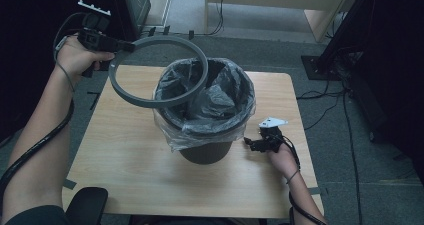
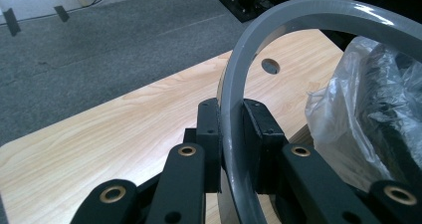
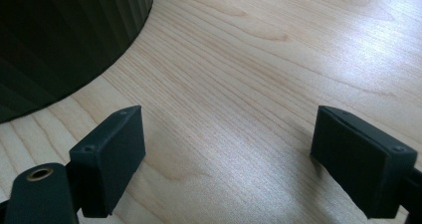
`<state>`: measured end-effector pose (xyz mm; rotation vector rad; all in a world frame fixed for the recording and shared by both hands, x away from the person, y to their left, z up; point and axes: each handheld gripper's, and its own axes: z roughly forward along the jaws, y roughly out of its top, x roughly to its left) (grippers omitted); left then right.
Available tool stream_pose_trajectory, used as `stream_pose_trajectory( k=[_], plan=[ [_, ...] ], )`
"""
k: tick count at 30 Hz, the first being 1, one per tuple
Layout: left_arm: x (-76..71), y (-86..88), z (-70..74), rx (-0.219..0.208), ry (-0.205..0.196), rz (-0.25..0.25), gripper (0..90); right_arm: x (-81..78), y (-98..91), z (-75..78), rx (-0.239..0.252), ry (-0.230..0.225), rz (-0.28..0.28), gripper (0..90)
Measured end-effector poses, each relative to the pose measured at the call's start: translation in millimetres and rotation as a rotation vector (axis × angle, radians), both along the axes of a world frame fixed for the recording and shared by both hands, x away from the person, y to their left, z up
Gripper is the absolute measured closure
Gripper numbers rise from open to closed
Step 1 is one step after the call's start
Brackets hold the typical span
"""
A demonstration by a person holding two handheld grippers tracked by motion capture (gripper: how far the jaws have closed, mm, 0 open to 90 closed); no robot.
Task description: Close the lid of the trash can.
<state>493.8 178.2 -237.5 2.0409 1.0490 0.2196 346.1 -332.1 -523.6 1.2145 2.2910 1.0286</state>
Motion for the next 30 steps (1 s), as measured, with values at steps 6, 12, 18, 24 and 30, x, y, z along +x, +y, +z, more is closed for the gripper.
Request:
stream_pose_trajectory(
  k=[6, 12, 18, 24, 30],
  plan=[
    [0.8, -10.7, 1.4, -0.008, 0.001, -0.024, 78.7, 0.0, 0.0, 0.0, 0.0, 0.0, 0.001, 13.1],
    [0.8, -24.4, 0.4, -0.006, 0.001, -0.057, 78.6, 0.0, 0.0, 0.0, 0.0, 0.0, 0.001, 13.1],
    [2.4, -33.9, -0.4, -0.022, 0.002, -0.078, 78.6, 0.0, 0.1, 0.0, 0.0, 0.0, 0.002, 13.1],
    [2.5, -46.5, -2.4, -0.018, 0.003, -0.102, 78.6, 0.0, 0.1, 0.0, 0.0, 0.0, 0.002, 13.1],
    [1.8, -59.1, -4.1, -0.024, 0.006, -0.131, 78.6, 0.0, 0.1, 0.0, 0.0, 0.0, 0.002, 13.1]
  ],
)
